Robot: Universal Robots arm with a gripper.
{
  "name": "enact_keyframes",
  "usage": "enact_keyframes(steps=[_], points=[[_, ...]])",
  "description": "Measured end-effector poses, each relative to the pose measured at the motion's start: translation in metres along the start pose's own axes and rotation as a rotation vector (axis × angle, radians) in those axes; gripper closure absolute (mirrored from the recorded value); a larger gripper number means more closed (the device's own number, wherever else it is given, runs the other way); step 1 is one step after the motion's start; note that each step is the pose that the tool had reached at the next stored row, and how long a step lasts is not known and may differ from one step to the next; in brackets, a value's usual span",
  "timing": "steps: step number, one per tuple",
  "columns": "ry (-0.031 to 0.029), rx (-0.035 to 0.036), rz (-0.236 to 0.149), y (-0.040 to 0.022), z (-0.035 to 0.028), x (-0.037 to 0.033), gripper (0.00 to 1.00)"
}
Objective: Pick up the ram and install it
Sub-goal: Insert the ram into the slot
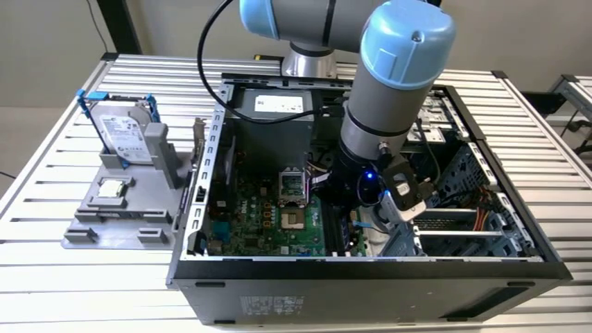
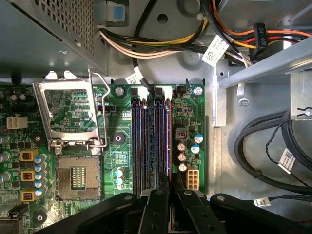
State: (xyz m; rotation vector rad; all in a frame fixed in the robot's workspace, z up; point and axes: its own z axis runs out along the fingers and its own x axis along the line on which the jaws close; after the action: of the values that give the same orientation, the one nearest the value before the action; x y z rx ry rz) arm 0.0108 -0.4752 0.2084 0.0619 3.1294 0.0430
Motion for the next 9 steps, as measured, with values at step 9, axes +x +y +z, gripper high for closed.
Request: enact_keyframes(steps=[9], points=[[0.001, -0.0002, 0.0, 0.0002, -0.005, -0.0001, 0.0]])
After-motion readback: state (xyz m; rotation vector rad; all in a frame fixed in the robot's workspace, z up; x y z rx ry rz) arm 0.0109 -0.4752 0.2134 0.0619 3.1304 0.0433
